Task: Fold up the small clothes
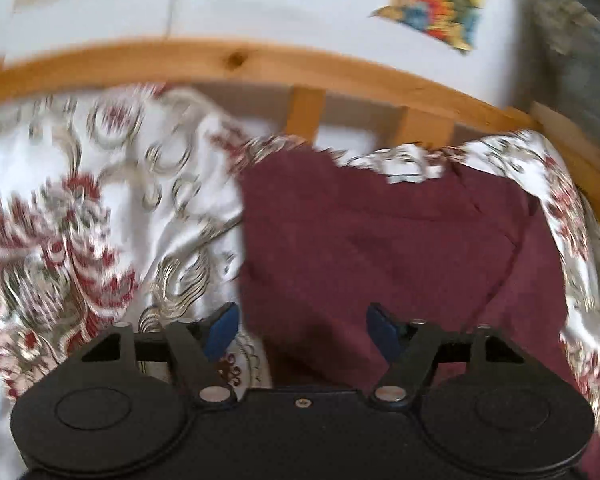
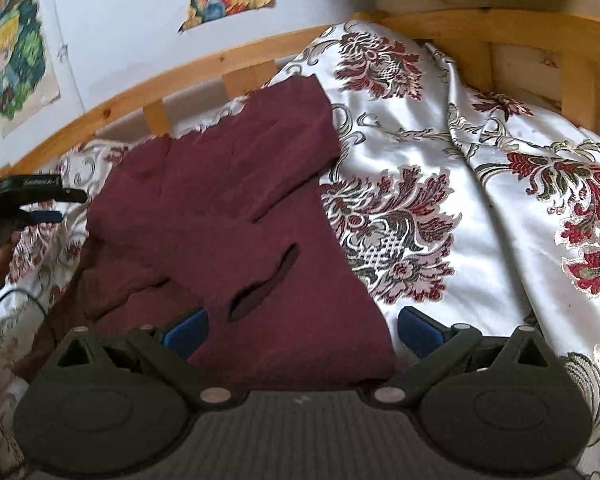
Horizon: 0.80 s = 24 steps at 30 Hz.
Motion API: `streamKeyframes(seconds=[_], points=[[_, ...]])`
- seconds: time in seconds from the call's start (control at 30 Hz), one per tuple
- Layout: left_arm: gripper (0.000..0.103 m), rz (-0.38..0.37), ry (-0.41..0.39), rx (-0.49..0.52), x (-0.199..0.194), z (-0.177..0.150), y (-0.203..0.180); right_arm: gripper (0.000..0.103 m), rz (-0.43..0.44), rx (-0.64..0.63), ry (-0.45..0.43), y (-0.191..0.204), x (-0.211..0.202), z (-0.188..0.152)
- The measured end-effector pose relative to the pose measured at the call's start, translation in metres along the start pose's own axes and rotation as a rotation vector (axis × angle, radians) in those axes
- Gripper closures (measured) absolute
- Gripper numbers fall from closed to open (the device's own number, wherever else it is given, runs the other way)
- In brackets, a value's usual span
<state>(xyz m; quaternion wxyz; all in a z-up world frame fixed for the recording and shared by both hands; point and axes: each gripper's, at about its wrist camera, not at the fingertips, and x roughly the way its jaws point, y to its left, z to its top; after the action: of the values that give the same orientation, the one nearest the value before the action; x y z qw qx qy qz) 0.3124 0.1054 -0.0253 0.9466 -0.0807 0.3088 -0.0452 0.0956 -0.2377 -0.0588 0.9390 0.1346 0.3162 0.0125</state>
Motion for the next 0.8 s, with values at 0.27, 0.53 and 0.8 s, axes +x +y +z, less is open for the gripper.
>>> streamKeyframes(seconds=[0.27, 0.53, 0.8], points=[[0.087, -0.015, 0.072, -0.061, 0.055, 0.006, 0.024, 0.0, -0.039, -0.081, 0.05, 0.013, 0.006, -0.009], [0.098, 0.067, 0.001, -0.15, 0.039, 0.004, 0.035, 0.0, -0.047, -0.12, 0.038, 0.024, 0.016, -0.006], [0.078, 0.031, 0.042, -0.239, 0.046, 0.001, 0.051, 0.0, -0.038, -0.121, 0.044, 0.023, 0.019, -0.008]])
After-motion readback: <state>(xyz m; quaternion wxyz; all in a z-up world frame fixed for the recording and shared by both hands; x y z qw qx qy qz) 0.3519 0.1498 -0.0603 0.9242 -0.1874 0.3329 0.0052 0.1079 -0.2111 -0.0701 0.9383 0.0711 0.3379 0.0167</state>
